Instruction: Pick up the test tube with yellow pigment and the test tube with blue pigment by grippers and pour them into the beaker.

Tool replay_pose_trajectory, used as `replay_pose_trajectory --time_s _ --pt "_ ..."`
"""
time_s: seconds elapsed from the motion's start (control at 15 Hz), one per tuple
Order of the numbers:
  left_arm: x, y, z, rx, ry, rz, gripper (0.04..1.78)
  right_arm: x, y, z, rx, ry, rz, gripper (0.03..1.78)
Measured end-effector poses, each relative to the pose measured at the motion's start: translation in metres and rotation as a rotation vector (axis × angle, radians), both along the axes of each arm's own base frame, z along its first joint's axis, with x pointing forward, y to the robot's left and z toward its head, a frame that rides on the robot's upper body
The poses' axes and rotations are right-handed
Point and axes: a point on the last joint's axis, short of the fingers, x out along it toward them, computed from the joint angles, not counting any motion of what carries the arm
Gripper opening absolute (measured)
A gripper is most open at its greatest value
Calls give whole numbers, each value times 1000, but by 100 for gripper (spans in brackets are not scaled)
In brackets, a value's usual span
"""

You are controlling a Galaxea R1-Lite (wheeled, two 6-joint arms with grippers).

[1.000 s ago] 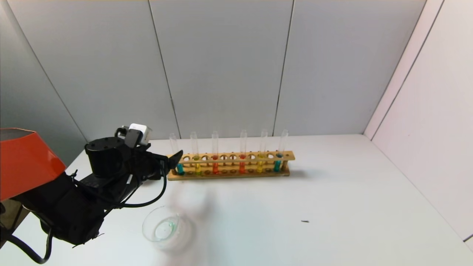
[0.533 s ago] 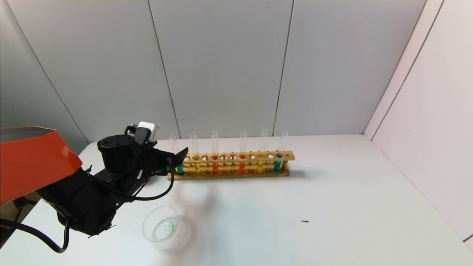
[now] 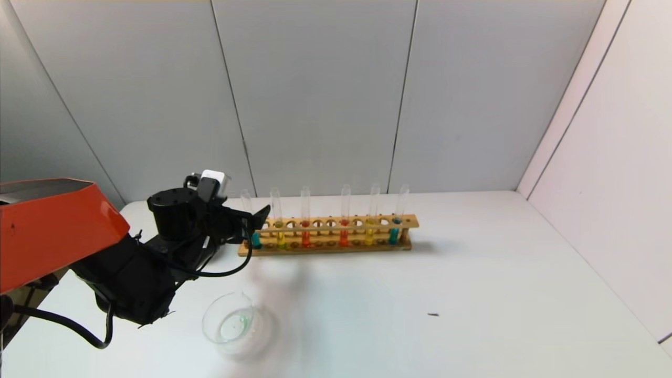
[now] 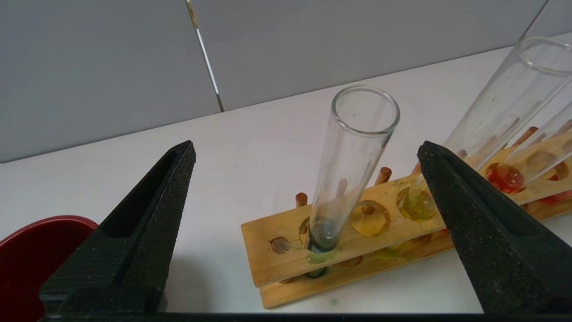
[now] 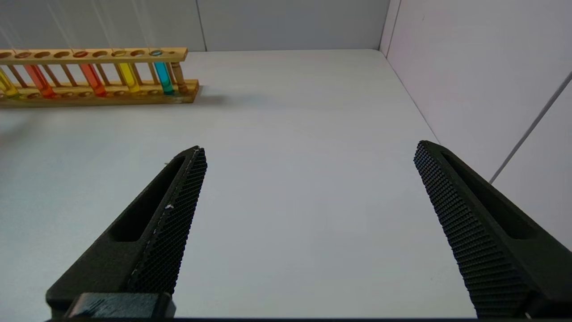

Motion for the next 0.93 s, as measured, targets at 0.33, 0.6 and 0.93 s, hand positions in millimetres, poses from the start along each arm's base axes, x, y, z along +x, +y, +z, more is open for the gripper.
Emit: replay_pose_trajectory --time_s 0.33,0.6,0.93 --pt "9 -1 -2 4 -17 39 146 0 0 0 0 0 0 170" --pt "10 -2 -4 3 -15 39 78 0 0 0 0 0 0 170" --pt "9 -2 -3 0 -14 35 33 0 0 0 0 0 0 170"
